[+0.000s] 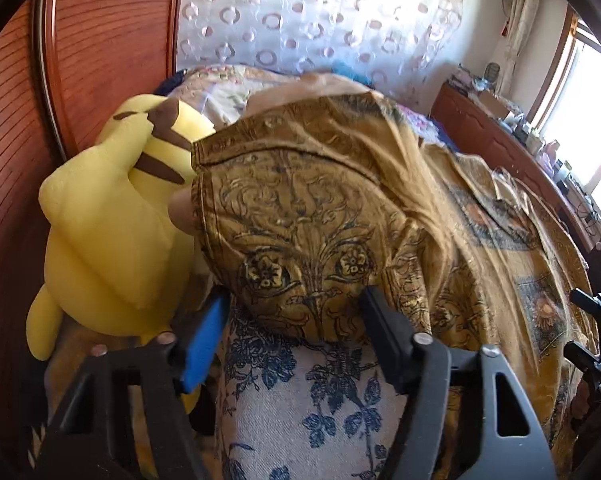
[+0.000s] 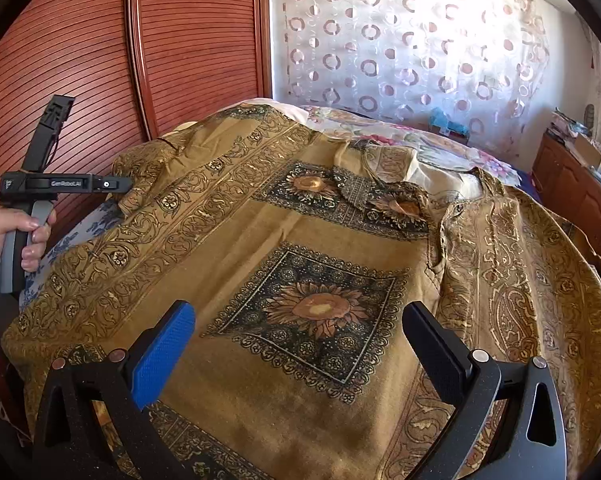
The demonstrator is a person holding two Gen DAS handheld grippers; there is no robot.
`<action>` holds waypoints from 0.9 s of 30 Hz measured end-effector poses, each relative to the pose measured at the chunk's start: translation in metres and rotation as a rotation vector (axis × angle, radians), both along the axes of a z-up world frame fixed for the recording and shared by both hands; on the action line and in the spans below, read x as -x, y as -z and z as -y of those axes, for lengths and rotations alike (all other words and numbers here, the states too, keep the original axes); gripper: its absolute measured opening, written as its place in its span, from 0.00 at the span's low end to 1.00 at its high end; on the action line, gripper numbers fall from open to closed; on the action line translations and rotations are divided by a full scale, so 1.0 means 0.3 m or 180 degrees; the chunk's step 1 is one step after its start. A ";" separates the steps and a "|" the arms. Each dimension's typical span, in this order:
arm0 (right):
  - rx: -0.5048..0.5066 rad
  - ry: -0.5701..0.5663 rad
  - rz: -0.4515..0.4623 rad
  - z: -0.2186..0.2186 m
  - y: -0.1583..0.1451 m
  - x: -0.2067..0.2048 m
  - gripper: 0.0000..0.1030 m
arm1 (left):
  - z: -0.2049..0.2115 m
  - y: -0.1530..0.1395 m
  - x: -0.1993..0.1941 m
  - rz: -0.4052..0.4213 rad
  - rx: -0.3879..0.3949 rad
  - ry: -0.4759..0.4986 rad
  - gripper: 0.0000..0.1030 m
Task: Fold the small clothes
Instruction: 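Lower the left tool onto the shirt's side edge and close it, then lift the gripped side flap with the left tool and fold it toward the shirt center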
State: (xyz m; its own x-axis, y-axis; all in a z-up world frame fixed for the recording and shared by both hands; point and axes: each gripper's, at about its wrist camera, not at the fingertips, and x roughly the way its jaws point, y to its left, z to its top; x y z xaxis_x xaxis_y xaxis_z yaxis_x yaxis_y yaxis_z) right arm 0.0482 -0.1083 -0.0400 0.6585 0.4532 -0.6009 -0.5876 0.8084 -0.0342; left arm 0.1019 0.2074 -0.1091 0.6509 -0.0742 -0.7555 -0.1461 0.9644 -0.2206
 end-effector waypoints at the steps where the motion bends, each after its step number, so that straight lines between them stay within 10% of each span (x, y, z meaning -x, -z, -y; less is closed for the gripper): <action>1: 0.0005 0.0005 0.0005 -0.001 -0.001 0.001 1.00 | -0.001 0.005 -0.004 -0.0038 -0.0009 0.0004 0.57; 10: -0.0006 0.0042 -0.0003 0.001 0.010 -0.002 1.00 | -0.004 -0.018 0.023 -0.0011 -0.0369 -0.0030 0.09; 21: 0.0007 0.0077 0.0013 -0.003 0.020 -0.001 1.00 | 0.138 -0.230 0.099 0.0446 -0.0916 0.0197 0.08; 27: -0.0030 0.0102 0.0012 0.008 0.020 0.000 1.00 | 0.281 -0.326 0.052 0.0701 -0.0812 0.0585 0.08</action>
